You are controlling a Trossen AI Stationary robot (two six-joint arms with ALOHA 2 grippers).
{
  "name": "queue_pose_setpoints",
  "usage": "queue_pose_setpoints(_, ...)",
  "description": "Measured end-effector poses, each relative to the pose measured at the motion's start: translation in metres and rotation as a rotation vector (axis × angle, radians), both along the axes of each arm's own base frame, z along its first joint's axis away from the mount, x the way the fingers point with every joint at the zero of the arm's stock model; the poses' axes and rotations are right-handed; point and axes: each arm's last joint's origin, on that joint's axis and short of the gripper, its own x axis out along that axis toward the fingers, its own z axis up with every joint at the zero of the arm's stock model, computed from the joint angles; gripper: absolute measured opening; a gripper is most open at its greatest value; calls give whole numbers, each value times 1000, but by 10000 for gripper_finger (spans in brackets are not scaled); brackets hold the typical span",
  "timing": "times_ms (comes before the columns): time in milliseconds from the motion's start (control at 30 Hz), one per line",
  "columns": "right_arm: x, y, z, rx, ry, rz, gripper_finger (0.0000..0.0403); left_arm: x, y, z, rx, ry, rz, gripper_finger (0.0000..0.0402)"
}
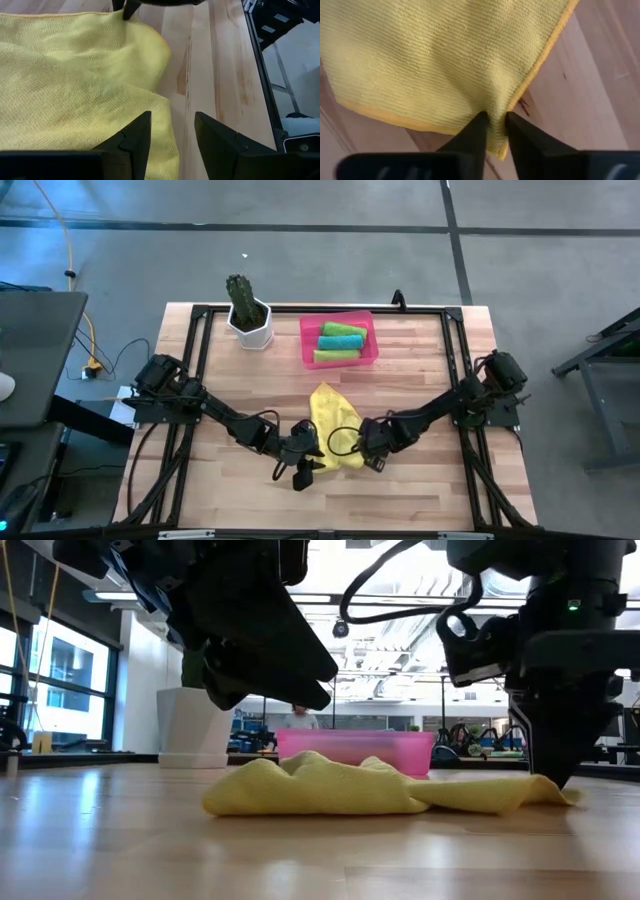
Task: Roll microfiber towels into tight, uniform cylinder then place into a basket
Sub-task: Roll the yellow microfiber cloth
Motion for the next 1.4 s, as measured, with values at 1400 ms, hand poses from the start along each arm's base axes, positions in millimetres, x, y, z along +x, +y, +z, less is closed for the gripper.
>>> queue_pose_setpoints(1400, -41, 62, 207, -802, -21, 1356, 0, 33, 49, 47, 533, -507, -90, 140)
